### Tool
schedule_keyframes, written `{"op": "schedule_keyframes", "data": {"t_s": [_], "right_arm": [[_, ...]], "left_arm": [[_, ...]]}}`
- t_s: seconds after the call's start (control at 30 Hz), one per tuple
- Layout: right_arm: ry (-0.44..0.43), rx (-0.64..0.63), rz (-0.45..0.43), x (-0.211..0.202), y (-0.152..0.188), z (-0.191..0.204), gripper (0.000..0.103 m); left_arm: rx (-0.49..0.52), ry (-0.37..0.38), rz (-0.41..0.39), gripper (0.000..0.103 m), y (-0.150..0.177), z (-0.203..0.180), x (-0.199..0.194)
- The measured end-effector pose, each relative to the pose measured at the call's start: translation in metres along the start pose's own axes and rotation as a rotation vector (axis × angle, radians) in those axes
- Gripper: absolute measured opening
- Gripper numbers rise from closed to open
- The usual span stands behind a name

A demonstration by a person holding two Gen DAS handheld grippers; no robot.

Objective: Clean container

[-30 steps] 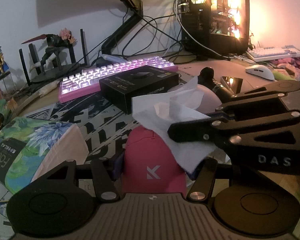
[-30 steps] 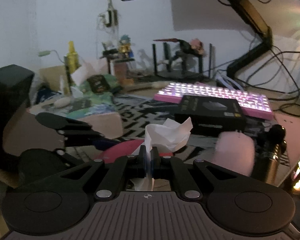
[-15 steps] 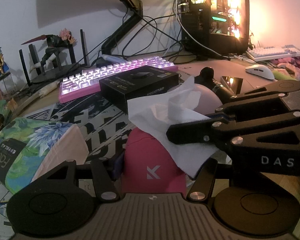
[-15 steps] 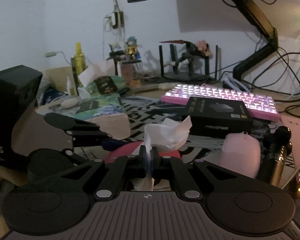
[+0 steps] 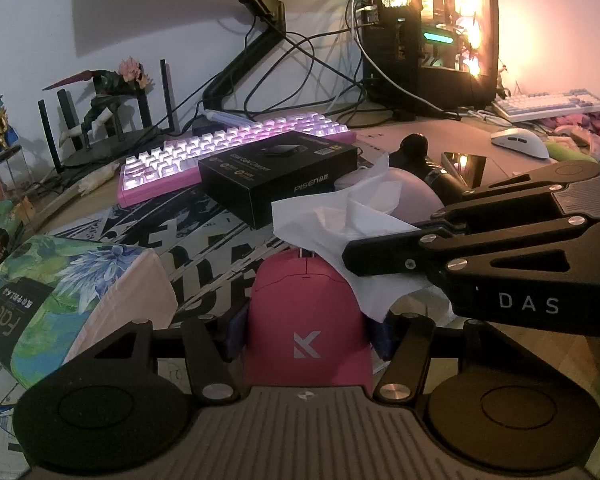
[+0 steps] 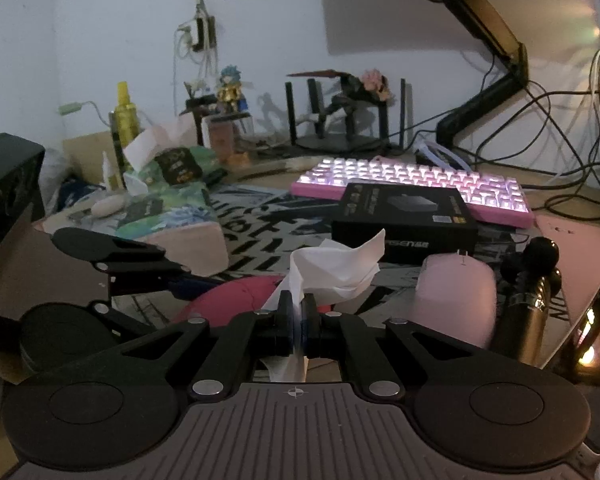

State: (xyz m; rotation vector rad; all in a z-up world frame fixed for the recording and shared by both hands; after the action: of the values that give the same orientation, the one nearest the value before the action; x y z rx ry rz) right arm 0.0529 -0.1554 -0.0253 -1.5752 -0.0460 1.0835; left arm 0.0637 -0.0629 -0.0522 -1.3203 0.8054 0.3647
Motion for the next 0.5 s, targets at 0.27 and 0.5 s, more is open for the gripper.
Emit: {"op": "schedule_keyframes", "data": {"t_s": [0.27, 0.5], "right_arm": [[-0.008, 0.0, -0.002, 0.005, -0.002, 0.014, 0.005], [-0.02, -0.01, -0.01, -0.002, 0.002, -0.016, 0.005]], "left_arm": [[0.001, -0.002, 0.0, 0.059, 0.0, -0.001, 0.0], [-0.002, 0.0, 0.001, 0.059, 0.0, -0.001, 0.0]]}}
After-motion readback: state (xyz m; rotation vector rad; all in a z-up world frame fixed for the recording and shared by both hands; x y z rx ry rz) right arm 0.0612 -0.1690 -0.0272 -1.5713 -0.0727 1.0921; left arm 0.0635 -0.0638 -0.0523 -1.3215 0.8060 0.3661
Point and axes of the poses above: each gripper's, at about its wrist camera, not at the fingertips, and x roughly the way its jaws point, z to its left, y to its underside, the point moved 3 cm from there along x, roughly the way its jaws point, and after that the axes turned 7 degrees about z, right-handed, at the moved point
